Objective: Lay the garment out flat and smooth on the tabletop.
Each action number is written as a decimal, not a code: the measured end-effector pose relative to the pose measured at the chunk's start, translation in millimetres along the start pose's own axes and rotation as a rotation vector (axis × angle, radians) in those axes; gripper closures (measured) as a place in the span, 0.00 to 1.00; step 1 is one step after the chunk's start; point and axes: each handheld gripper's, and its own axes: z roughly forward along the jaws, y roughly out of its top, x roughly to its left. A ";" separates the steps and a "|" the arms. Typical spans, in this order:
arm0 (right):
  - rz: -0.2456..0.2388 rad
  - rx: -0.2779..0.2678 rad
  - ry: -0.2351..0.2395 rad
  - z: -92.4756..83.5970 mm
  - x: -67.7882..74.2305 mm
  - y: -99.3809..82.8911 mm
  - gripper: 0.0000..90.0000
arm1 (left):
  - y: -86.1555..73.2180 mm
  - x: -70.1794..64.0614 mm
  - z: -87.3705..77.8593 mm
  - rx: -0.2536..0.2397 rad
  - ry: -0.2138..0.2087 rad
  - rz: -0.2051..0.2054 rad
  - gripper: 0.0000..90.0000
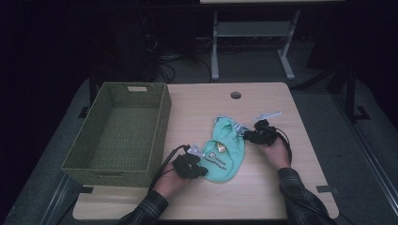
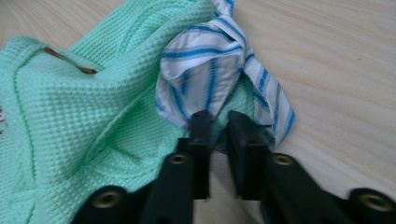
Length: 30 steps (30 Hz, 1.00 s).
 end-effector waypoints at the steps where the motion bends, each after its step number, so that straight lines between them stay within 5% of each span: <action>1: 0.009 -0.006 0.000 0.2 0.5 -1.1 0.95 | 0.0 0.2 -0.1 0.002 0.000 0.002 0.97; 13: -0.042 -0.001 -0.055 -9.0 -3.0 0.3 1.00 | -0.2 -0.3 0.0 0.000 0.003 0.002 0.97; 19: -0.019 0.017 -0.092 -18.8 -17.1 -7.1 1.00 | -0.3 -1.4 0.0 -0.001 0.011 0.004 0.97; 23: -0.014 0.000 -0.086 -22.5 -20.6 -15.9 1.00 | -0.5 -1.1 -0.2 0.000 0.009 0.002 0.98; 30: -0.034 -0.056 -0.028 -45.1 0.0 -21.3 1.00 | -0.5 -0.9 -0.1 -0.002 0.007 0.000 0.97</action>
